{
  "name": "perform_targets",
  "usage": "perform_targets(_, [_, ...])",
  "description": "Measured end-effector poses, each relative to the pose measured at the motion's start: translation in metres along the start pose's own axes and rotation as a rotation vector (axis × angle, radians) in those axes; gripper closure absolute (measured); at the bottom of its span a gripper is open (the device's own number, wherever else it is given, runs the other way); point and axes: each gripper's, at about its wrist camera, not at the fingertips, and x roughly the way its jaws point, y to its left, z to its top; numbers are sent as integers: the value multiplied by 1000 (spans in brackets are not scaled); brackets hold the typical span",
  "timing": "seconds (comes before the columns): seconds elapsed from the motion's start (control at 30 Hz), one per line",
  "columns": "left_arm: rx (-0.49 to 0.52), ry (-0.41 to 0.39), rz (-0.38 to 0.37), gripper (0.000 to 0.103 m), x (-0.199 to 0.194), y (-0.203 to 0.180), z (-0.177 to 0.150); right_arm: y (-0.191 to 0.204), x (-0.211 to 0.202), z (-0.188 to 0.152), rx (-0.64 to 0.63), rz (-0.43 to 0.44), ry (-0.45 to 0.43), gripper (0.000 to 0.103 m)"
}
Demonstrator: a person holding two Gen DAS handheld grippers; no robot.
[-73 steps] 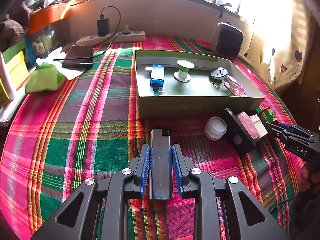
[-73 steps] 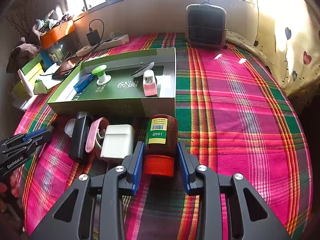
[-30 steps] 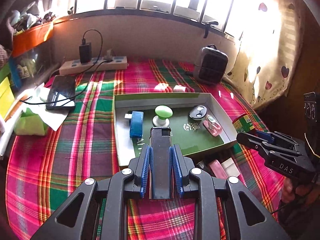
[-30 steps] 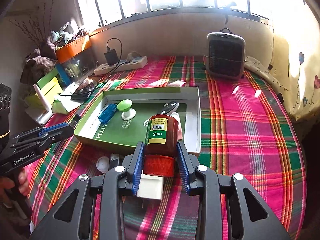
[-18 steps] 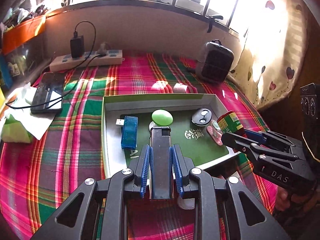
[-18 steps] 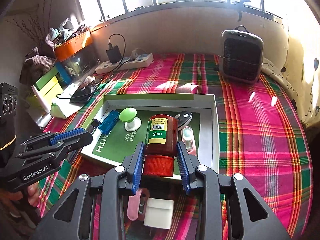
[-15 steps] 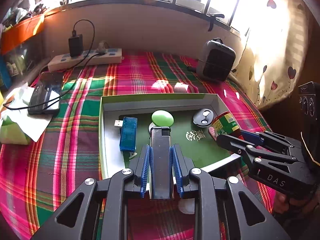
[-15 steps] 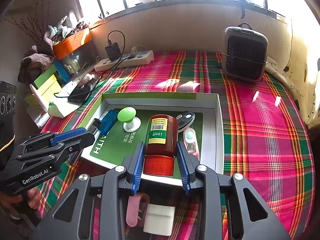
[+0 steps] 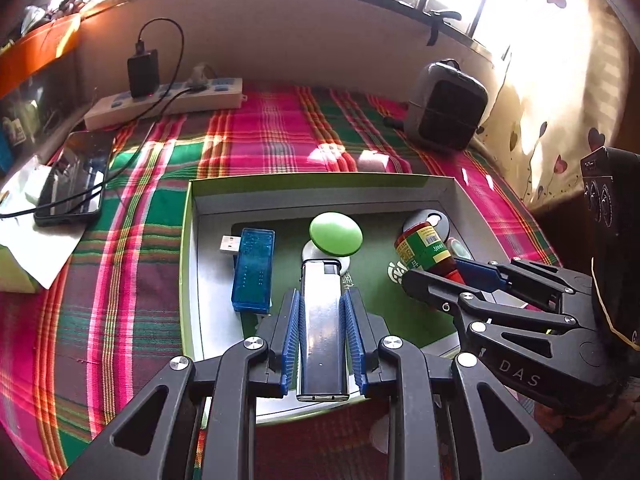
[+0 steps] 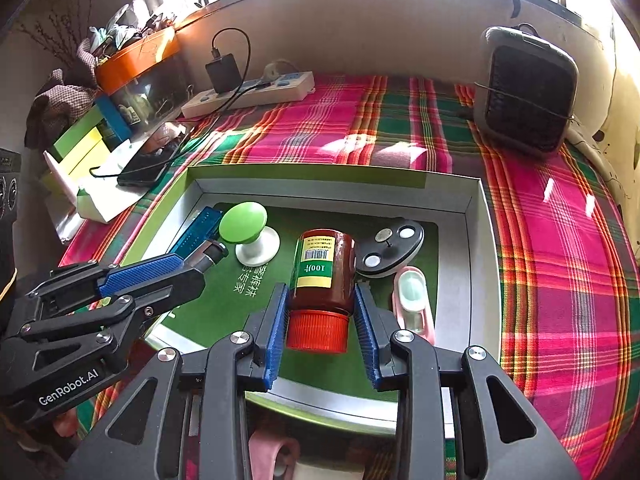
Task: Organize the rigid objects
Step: 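Carry the lighter and brown bottle into the green tray and open both tools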
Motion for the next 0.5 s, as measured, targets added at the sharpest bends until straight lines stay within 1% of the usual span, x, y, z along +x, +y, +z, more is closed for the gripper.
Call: perform_targets(0.5, [5,14,9,81,12,-1,0,-1,13,3,-18,-48,0,69])
